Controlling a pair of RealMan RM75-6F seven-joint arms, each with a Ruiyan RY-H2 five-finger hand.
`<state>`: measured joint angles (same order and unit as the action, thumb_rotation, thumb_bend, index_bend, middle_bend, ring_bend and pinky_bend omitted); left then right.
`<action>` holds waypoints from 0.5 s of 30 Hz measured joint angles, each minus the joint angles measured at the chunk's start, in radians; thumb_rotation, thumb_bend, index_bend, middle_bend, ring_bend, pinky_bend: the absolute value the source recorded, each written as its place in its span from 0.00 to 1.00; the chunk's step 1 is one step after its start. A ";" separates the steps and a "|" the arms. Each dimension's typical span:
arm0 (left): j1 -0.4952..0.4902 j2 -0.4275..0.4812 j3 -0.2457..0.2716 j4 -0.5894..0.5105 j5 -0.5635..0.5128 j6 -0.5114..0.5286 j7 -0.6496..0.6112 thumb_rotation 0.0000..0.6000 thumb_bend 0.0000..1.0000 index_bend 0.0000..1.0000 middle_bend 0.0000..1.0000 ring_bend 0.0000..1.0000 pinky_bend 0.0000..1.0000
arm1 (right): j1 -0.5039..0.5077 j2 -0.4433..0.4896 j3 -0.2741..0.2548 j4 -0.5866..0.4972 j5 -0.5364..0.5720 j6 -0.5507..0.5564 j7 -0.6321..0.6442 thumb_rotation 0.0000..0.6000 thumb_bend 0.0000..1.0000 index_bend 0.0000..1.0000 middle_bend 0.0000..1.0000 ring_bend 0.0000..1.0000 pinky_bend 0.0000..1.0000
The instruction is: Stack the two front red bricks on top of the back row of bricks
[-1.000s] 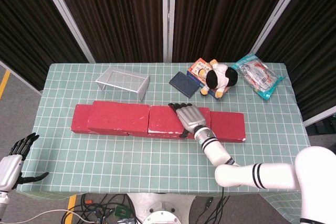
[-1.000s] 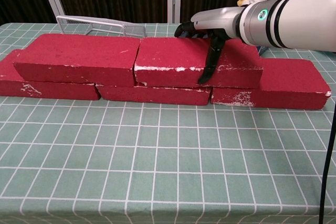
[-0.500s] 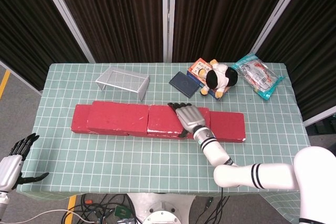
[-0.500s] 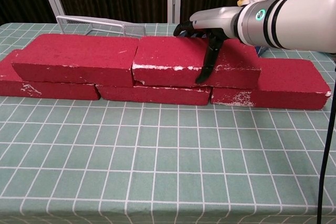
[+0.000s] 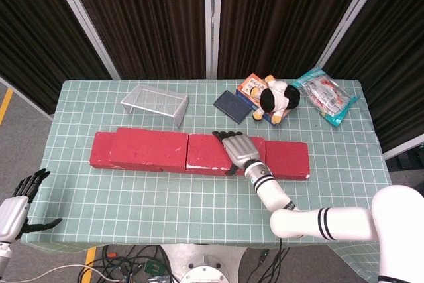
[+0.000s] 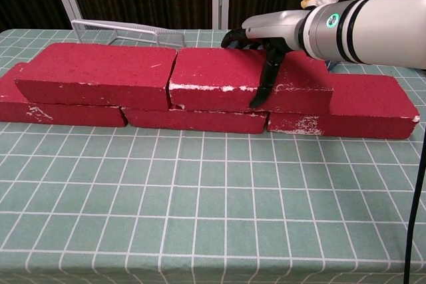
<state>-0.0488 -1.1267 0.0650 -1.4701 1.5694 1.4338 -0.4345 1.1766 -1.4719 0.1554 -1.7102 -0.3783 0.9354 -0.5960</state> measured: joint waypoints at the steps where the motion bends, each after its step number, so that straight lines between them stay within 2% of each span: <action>1: 0.000 0.000 0.000 0.000 0.000 0.000 0.000 1.00 0.03 0.02 0.00 0.00 0.00 | 0.000 -0.001 0.000 0.000 0.000 0.000 0.000 1.00 0.07 0.06 0.25 0.14 0.24; 15: 0.002 0.002 0.001 0.003 -0.002 0.002 -0.005 1.00 0.03 0.02 0.00 0.00 0.00 | 0.013 -0.021 0.008 0.031 0.018 -0.015 -0.004 1.00 0.07 0.06 0.24 0.14 0.23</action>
<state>-0.0466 -1.1251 0.0663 -1.4675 1.5677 1.4353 -0.4396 1.1898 -1.4933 0.1634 -1.6788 -0.3606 0.9201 -0.6005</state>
